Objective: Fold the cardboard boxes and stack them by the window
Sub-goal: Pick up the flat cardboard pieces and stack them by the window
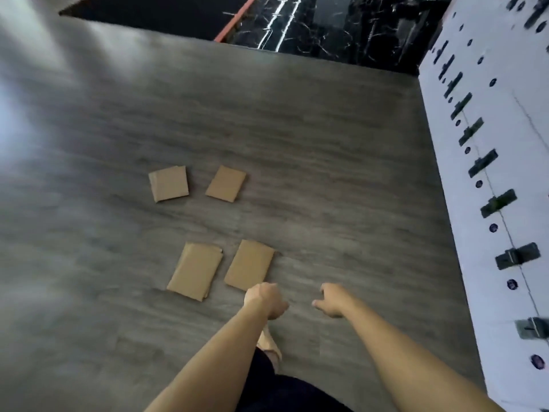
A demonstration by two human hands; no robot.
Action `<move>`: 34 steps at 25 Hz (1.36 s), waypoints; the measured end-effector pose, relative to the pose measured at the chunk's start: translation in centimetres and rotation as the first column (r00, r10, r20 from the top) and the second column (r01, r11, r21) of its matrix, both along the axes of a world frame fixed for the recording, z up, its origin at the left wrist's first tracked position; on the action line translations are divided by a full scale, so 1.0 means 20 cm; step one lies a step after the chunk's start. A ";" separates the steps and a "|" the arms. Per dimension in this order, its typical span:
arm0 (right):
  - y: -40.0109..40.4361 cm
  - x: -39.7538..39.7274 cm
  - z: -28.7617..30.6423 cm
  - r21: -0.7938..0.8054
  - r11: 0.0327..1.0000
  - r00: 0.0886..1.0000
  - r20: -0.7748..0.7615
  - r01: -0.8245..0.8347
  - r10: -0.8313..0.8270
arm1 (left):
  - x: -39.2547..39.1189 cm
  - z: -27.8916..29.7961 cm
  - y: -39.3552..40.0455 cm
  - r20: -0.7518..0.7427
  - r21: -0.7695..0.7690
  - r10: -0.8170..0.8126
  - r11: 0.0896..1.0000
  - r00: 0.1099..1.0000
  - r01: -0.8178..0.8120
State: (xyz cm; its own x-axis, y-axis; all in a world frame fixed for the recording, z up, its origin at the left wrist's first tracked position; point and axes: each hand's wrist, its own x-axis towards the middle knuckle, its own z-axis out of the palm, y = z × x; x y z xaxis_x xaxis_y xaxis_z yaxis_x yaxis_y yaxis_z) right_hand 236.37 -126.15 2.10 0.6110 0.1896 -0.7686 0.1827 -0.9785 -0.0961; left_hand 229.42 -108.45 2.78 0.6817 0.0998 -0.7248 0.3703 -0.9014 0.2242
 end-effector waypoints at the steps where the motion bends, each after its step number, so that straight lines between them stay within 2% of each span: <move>1: 0.08 0.10 -0.01 0.013 0.999 0.999 -0.005 -0.040 0.040 | 0.07 -0.02 0.06 0.000 0.015 0.019 1.000 1.000 -0.019; 4: 0.37 0.34 -0.01 0.027 0.986 0.987 -0.003 -0.162 0.163 | 0.26 -0.07 0.28 -0.009 0.049 0.098 0.994 0.995 -0.097; 10: 0.81 0.84 0.08 0.066 0.950 0.952 0.042 -0.306 0.304 | 0.67 -0.09 0.63 0.015 -0.011 0.311 0.950 0.950 -0.311; 15: 1.06 1.17 0.02 -0.009 0.840 0.840 -0.009 -0.543 0.543 | 0.79 -0.18 0.77 0.007 -0.033 0.541 0.841 0.841 -0.540; 18: 1.25 1.35 -0.01 0.026 0.735 0.735 -0.026 -0.678 0.678 | 0.79 -0.27 0.82 -0.075 0.032 0.687 0.726 0.722 -0.687; 22: 1.43 1.68 -0.05 0.129 0.612 0.612 -0.042 -0.781 0.790 | 1.03 -0.32 0.82 -0.068 0.002 0.895 0.443 0.442 -0.896; 26: 1.50 2.08 -0.08 0.179 0.644 0.643 -0.075 -0.743 0.762 | 1.40 -0.28 0.74 0.025 -0.089 0.980 0.199 0.197 -0.976; 31: 1.43 2.27 -0.26 0.199 0.719 0.709 -0.131 -0.666 0.693 | 1.56 -0.36 0.64 0.098 -0.099 0.995 -0.028 -0.037 -0.995; 34: 1.41 2.23 -0.49 0.205 0.736 0.723 -0.146 -0.645 0.675 | 1.49 -0.53 0.67 0.101 -0.051 0.989 -0.100 -0.104 -0.994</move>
State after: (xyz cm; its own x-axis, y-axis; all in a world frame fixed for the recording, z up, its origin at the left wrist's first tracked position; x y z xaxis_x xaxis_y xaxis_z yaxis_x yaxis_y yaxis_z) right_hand 280.94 -98.03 -7.60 0.1308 0.5935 -0.7941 0.7401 -0.5914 -0.3201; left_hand 259.20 -94.97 -7.92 -0.1413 0.7409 -0.6566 0.8482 0.4326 0.3056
